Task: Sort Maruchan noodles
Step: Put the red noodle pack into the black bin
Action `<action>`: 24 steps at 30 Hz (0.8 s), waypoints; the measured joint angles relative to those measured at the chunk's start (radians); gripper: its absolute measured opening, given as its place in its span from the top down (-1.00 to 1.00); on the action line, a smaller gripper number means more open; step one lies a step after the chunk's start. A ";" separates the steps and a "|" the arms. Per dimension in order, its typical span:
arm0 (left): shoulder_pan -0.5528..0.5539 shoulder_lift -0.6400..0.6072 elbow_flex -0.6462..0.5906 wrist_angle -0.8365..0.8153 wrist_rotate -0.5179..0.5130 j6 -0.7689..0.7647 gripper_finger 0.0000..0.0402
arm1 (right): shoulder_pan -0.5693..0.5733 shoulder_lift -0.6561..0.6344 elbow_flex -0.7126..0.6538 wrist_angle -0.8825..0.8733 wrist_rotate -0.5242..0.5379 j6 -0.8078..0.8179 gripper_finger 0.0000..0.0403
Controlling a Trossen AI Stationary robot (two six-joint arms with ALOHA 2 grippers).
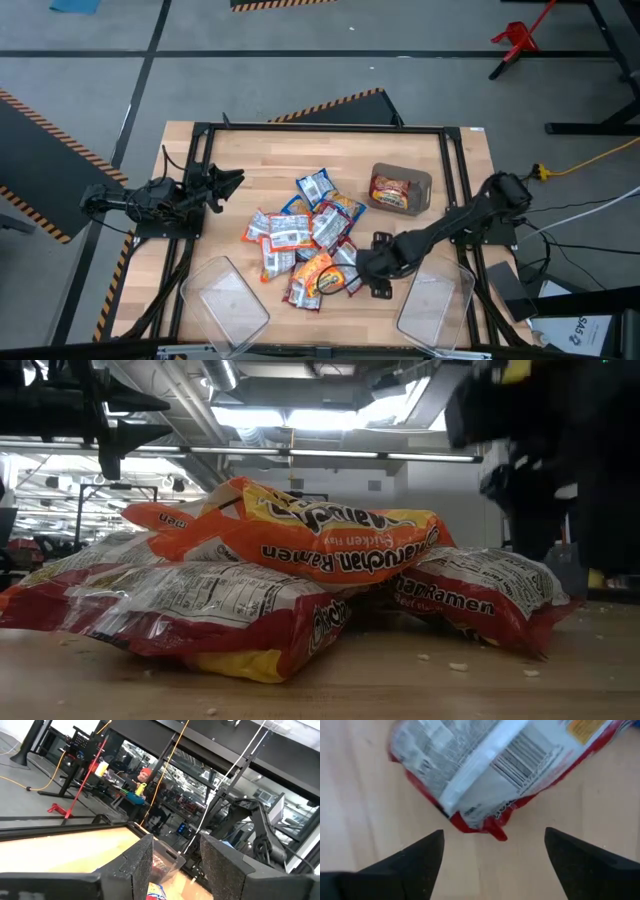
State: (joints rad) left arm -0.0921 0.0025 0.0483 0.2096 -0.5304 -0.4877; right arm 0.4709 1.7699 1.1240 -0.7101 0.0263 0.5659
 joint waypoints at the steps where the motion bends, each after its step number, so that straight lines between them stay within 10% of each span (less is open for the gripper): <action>1: 0.000 0.000 0.000 0.000 0.001 0.000 0.21 | 0.000 0.017 0.000 0.010 -0.003 -0.002 -0.67; 16: 0.000 0.000 0.000 -0.008 0.000 0.001 0.21 | 0.000 0.101 0.000 0.080 0.105 0.003 -0.69; 24: 0.000 0.000 0.000 -0.018 -0.003 0.001 0.21 | 0.000 0.101 0.000 0.080 0.122 0.014 -0.04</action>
State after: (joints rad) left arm -0.0919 0.0026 0.0483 0.1912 -0.5331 -0.4870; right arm 0.4709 1.8706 1.1240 -0.6304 0.1481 0.5797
